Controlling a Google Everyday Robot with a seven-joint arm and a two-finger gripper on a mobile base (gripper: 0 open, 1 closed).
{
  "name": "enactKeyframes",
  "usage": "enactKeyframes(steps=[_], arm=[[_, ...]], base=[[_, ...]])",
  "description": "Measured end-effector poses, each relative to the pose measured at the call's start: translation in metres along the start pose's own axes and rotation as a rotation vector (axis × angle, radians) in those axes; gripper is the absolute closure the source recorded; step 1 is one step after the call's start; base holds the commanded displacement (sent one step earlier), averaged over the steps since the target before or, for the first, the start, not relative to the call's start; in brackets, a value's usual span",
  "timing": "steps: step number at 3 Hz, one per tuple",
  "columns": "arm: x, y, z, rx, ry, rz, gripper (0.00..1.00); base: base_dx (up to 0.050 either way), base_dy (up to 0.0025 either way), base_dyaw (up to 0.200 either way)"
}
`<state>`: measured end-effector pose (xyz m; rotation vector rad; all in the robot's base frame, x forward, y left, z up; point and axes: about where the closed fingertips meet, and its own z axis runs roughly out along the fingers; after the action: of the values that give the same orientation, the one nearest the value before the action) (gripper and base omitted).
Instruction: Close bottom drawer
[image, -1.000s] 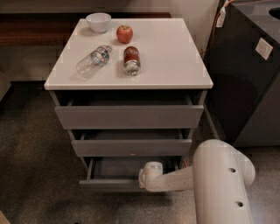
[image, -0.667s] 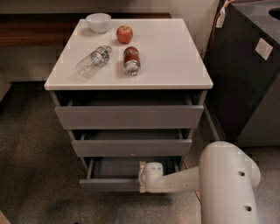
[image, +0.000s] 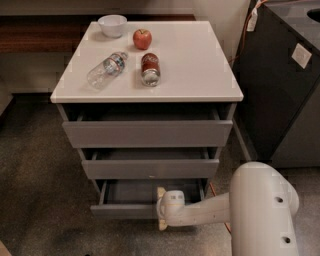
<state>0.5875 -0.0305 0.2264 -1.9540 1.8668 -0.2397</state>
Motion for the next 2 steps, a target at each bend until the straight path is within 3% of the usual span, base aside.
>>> enactKeyframes(steps=[2], arm=[[-0.014, 0.026, 0.004, -0.058, -0.02, -0.044, 0.48]], base=[[0.0, 0.0, 0.0]])
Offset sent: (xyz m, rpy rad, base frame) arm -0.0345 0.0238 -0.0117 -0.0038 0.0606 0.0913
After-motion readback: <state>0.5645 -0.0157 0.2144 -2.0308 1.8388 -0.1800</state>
